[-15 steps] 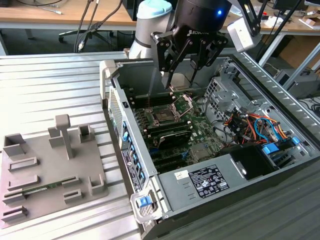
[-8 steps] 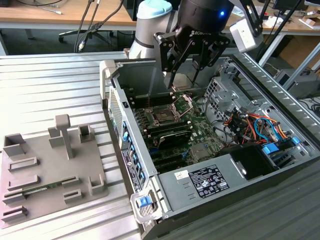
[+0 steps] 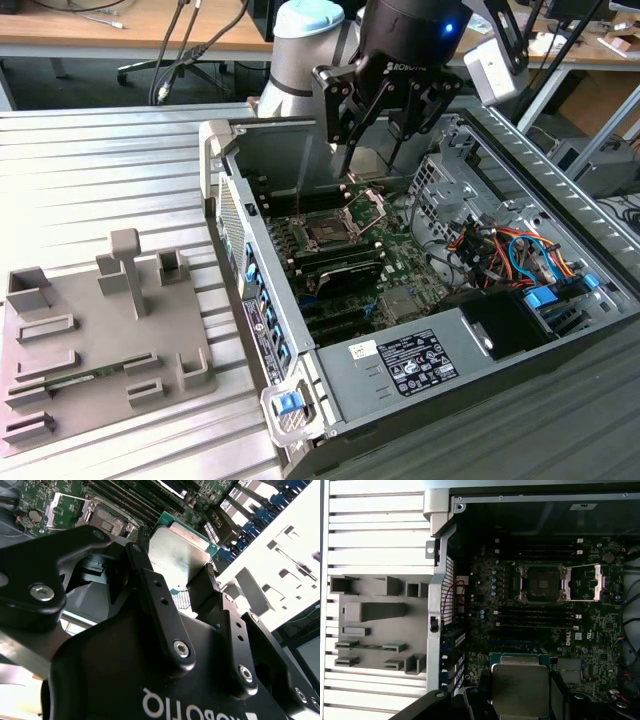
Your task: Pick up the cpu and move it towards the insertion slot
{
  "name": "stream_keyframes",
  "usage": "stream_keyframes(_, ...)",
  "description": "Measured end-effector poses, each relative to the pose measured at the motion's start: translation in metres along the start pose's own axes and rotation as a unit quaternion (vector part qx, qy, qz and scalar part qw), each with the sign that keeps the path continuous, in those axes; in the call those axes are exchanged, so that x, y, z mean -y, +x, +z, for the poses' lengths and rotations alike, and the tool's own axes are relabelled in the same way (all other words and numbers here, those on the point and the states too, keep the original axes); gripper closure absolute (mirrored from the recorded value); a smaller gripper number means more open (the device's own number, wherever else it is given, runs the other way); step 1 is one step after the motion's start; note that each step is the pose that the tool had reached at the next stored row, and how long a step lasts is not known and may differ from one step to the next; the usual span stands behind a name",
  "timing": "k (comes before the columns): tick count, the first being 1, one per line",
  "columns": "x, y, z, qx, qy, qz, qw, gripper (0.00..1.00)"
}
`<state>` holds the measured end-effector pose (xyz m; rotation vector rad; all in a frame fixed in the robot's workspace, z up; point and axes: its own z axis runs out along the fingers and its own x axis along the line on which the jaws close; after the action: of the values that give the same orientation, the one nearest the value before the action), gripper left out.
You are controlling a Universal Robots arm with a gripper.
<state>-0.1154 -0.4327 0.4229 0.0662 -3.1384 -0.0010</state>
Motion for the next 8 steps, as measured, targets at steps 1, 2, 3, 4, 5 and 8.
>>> stream_keyframes(1, 0.0, -0.0009, 0.0001, 0.0, 0.0, 0.0, 1.0, 0.45)
stream_keyframes(2, 0.0001, -0.0016, 0.0002, 0.0, 0.0, 0.0, 1.0, 0.45)
stream_keyframes(3, 0.0001, -0.0021, 0.0003, 0.0, 0.0, 0.0, 1.0, 0.45)
stream_keyframes(4, 0.0001, -0.0027, 0.0003, 0.0, 0.0, 0.0, 1.0, 0.45)
stream_keyframes(5, 0.0001, -0.0033, 0.0004, 0.0, 0.0, 0.0, 1.0, 0.45)
stream_keyframes(8, 0.0002, -0.005, 0.0006, 0.0, 0.0, 0.0, 1.0, 0.45)
